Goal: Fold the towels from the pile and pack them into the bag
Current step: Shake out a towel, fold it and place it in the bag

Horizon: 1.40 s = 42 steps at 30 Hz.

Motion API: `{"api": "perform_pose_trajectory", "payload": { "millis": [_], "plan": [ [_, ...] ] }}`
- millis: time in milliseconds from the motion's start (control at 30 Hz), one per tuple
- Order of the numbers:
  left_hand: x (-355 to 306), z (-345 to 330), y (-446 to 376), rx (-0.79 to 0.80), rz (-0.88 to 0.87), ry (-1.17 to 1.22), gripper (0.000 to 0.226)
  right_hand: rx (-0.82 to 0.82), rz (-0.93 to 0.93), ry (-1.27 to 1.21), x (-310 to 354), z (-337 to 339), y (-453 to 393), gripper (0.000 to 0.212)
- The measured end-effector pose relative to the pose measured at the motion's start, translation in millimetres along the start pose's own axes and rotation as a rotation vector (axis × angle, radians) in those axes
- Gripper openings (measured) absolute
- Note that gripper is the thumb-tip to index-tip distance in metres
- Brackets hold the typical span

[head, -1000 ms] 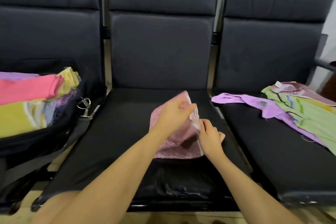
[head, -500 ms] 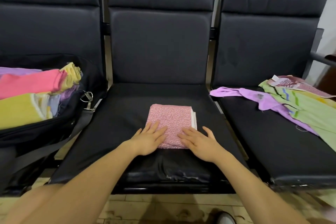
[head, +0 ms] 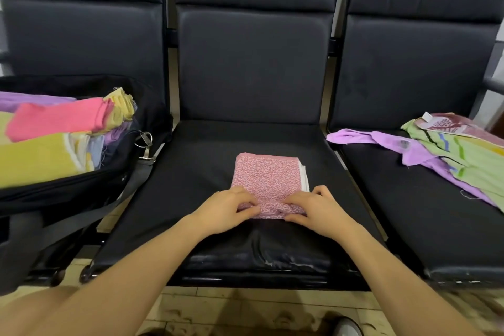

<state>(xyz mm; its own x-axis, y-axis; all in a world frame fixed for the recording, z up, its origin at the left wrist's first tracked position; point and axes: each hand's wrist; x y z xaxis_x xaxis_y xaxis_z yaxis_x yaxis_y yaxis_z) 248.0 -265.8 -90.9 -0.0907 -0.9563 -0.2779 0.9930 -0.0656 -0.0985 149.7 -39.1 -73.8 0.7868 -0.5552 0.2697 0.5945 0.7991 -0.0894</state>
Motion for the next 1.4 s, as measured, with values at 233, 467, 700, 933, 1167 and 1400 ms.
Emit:
{"api": "perform_pose_trajectory", "payload": {
  "millis": [233,467,700,933,1167,1400],
  "plan": [
    [-6.5,0.9,-11.4,-0.051,0.084,-0.033,0.043,-0.101,-0.088,-0.041,1.4,-0.6,-15.5,0.027],
    [6.4,-4.5,-19.7,-0.122,0.222,0.281,0.043,-0.074,-0.279,-0.404,-7.7,10.8,-28.7,0.028],
    [4.1,-4.2,-29.3,-0.281,0.349,0.533,0.032,-0.031,-0.363,-0.496,-22.4,8.2,-22.7,0.06],
    [6.4,13.3,-59.2,-0.258,0.413,0.427,0.038,-0.493,-0.301,-0.9,-19.3,6.3,-42.3,0.008],
    [4.1,8.3,-99.9,-0.341,0.653,0.082,0.039,-0.52,-0.553,-0.228,-15.0,0.2,-98.7,0.031],
    [12.8,-12.5,-129.8,-0.155,0.828,-0.169,0.053,-0.534,-0.727,0.036,-26.1,-33.4,-111.0,0.069]
  ]
}}
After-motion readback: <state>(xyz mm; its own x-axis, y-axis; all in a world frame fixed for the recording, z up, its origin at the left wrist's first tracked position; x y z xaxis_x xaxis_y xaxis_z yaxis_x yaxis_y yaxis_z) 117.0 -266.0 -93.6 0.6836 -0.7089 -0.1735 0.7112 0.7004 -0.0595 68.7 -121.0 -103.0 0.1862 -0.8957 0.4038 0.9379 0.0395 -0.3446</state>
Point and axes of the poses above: each hand's wrist, its own y-axis away from the middle knuckle, its own z-axis out of the back of the hand, x = y × z, and after that the axes turned 9 degrees about -y, right-handed
